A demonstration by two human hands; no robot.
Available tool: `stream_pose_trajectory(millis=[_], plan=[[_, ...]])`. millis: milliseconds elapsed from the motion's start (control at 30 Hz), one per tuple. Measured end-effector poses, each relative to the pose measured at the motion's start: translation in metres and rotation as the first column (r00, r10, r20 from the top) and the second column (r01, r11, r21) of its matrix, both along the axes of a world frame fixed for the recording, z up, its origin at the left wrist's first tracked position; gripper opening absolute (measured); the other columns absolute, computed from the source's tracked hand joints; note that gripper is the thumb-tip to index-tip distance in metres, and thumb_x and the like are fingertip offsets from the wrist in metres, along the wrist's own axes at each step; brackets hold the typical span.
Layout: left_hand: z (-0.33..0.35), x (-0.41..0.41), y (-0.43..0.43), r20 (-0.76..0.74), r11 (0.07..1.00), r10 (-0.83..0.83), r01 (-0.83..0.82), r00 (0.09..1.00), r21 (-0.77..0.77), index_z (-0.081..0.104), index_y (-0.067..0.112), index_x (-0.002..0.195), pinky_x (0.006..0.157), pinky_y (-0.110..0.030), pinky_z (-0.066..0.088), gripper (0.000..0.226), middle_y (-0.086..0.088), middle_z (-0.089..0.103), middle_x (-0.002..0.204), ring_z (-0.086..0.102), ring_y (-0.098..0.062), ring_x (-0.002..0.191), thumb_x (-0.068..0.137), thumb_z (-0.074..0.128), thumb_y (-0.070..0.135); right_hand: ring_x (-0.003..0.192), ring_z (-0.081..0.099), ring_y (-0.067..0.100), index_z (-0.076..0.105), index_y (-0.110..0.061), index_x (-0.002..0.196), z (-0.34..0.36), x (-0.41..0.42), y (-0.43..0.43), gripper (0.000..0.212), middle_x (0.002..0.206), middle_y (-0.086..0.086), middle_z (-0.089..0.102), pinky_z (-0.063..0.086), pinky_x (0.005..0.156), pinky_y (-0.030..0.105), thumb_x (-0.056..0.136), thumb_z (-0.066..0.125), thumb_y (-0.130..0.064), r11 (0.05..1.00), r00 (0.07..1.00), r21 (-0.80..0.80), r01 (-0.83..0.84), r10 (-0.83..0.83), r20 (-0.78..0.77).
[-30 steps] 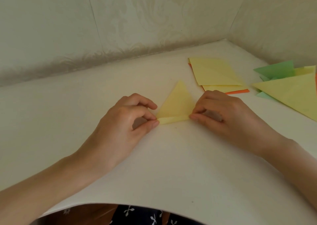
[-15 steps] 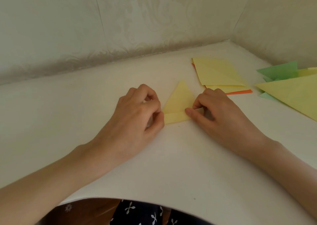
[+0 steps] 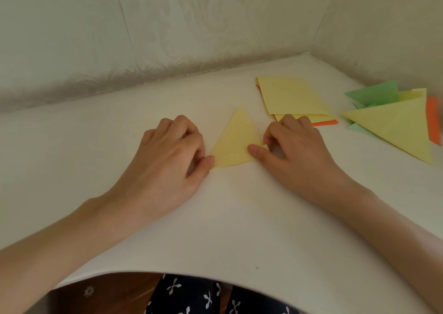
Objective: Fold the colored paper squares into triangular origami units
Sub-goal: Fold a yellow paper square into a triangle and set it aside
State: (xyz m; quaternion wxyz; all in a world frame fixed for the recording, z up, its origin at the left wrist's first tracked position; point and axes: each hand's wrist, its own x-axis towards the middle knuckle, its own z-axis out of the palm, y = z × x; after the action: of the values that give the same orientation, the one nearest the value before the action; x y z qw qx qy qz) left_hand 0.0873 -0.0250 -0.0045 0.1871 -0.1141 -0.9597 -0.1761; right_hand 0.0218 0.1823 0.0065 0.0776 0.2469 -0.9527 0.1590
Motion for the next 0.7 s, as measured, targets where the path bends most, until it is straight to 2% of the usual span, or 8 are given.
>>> stream_pose_trajectory(millis=[100,200,233,333,400,467,567,700], plan=[[0.0,0.001,-0.004,0.019,0.999,-0.029,0.029,0.999,-0.013,0.046,0.027,0.085,0.074,-0.024,0.02,0.008,0.011,0.041,0.092,0.032,-0.008,0.083,0.083,0.049,0.034,0.088,0.028,0.014,0.044,-0.023,0.086,0.0,-0.004,0.005,0.015,0.088,-0.008,0.037,0.02,0.074,0.026,0.092,0.047,-0.037,1.0,1.0,0.017,0.004,-0.004,0.021],[0.004,0.004,-0.007,-0.006,0.996,-0.07,0.07,0.998,-0.052,0.052,0.026,0.086,0.073,-0.023,0.02,0.014,0.011,0.045,0.094,0.036,-0.009,0.084,0.085,0.044,0.037,0.09,0.031,0.015,0.049,-0.021,0.092,-0.002,-0.007,0.01,0.01,0.094,-0.005,0.041,0.027,0.079,0.029,0.091,0.053,-0.03,1.0,1.0,0.008,0.003,-0.003,-0.011],[0.005,0.004,-0.007,-0.016,0.995,-0.074,0.073,0.997,-0.068,0.054,0.025,0.084,0.073,-0.023,0.02,0.017,0.009,0.047,0.094,0.037,-0.01,0.085,0.085,0.043,0.037,0.091,0.034,0.017,0.053,-0.018,0.096,0.001,-0.005,0.011,0.01,0.097,-0.001,0.044,0.032,0.081,0.033,0.09,0.057,-0.024,0.999,0.997,-0.032,-0.023,0.02,-0.074],[0.006,0.004,-0.004,-0.038,0.991,-0.066,0.061,0.997,-0.119,0.055,0.02,0.081,0.074,-0.024,0.022,0.019,0.006,0.05,0.093,0.039,-0.012,0.085,0.084,0.042,0.034,0.094,0.05,0.027,0.064,-0.008,0.106,0.014,0.002,0.011,0.024,0.106,0.009,0.057,0.042,0.078,0.043,0.084,0.055,-0.005,0.947,0.91,-0.078,-0.31,0.272,-0.312],[0.006,0.003,-0.003,-0.038,0.992,-0.057,0.052,0.998,-0.114,0.056,0.021,0.081,0.074,-0.024,0.023,0.02,0.006,0.05,0.093,0.039,-0.012,0.086,0.083,0.042,0.035,0.094,0.057,0.033,0.067,-0.005,0.112,0.013,0.01,0.006,0.04,0.107,0.013,0.062,0.044,0.077,0.043,0.081,0.042,0.004,0.842,0.806,0.004,-0.54,0.518,-0.285],[0.006,0.003,-0.004,-0.036,0.992,-0.062,0.058,0.997,-0.108,0.056,0.021,0.082,0.074,-0.026,0.025,0.021,0.006,0.05,0.094,0.039,-0.012,0.087,0.083,0.042,0.037,0.091,0.06,0.033,0.066,-0.007,0.117,0.008,0.015,-0.001,0.05,0.106,0.013,0.063,0.048,0.073,0.043,0.079,0.034,0.003,0.77,0.743,0.125,-0.625,0.637,-0.206],[0.008,0.004,-0.01,-0.024,0.992,-0.089,0.087,0.996,-0.09,0.057,0.022,0.087,0.076,-0.025,0.024,0.02,0.008,0.05,0.097,0.04,-0.012,0.089,0.085,0.043,0.037,0.089,0.058,0.029,0.065,-0.011,0.12,0.002,0.015,0.0,0.052,0.108,0.011,0.062,0.05,0.064,0.041,0.081,0.032,0.001,0.766,0.758,0.145,-0.626,0.641,-0.12],[0.007,0.014,-0.023,-0.038,0.943,-0.294,0.283,0.955,-0.175,0.066,0.02,0.104,0.084,-0.028,0.03,0.027,0.005,0.058,0.106,0.049,-0.015,0.097,0.09,0.043,0.021,0.086,0.056,0.027,0.065,-0.011,0.12,0.003,0.015,0.001,0.048,0.108,0.011,0.062,0.049,0.061,0.041,0.084,0.034,0.0,0.767,0.761,0.121,-0.631,0.641,-0.099]])
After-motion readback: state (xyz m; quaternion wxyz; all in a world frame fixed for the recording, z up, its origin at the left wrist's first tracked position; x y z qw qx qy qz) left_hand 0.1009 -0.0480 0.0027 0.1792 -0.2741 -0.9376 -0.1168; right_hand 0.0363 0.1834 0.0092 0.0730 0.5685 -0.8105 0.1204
